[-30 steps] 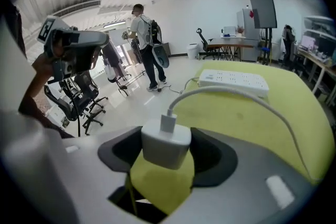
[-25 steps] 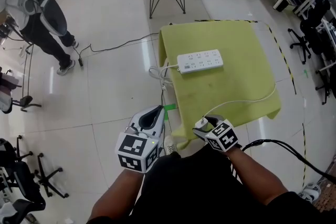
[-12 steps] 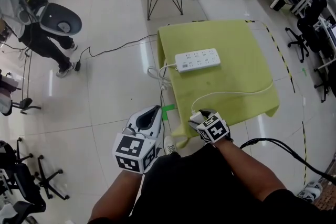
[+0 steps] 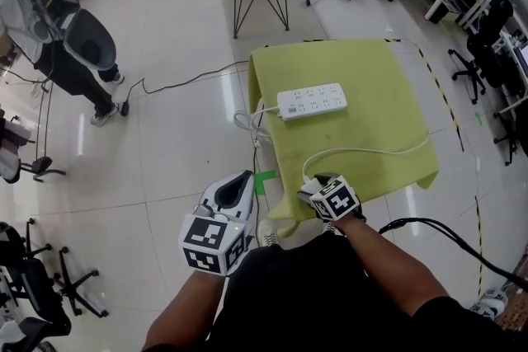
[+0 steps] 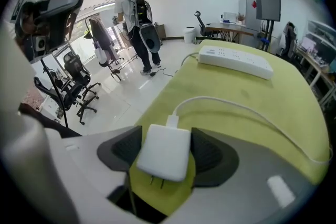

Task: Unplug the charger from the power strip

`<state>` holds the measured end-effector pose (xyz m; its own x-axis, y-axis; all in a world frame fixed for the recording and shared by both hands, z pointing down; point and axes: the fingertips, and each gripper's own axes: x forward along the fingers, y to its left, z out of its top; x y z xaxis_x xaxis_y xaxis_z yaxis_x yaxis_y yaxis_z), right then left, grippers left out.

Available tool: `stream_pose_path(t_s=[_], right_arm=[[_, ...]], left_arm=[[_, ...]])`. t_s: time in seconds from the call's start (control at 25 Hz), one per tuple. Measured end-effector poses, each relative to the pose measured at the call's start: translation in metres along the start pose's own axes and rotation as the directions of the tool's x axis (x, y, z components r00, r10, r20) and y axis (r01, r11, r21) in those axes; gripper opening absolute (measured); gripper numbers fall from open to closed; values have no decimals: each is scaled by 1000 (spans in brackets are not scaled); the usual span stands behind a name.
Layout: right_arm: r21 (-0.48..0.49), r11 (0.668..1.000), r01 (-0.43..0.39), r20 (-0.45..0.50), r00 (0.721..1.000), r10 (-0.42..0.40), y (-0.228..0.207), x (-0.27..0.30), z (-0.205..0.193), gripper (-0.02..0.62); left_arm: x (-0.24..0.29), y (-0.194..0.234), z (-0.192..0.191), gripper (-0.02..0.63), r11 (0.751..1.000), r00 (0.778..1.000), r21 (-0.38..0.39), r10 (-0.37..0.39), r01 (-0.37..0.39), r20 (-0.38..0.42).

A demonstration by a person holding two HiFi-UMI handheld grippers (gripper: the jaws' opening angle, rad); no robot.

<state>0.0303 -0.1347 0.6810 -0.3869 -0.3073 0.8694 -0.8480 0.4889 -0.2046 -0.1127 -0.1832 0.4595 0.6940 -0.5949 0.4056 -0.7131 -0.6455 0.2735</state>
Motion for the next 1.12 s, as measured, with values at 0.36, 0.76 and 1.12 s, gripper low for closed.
stream_pose_path(t_s=[0.36, 0.76, 1.12], right_arm=[[20, 1000, 21, 79, 997, -22, 3, -30, 13, 365], [289, 911, -294, 610, 790, 61, 10, -170, 59, 2], [48, 907, -418, 728, 636, 255, 76, -288, 28, 2]], left_arm=[[4, -5, 4, 6, 1000, 1000, 3, -30, 30, -3], [11, -35, 14, 6, 997, 998, 48, -59, 58, 13], [-12, -109, 2, 6, 999, 999, 51, -3, 0, 49]])
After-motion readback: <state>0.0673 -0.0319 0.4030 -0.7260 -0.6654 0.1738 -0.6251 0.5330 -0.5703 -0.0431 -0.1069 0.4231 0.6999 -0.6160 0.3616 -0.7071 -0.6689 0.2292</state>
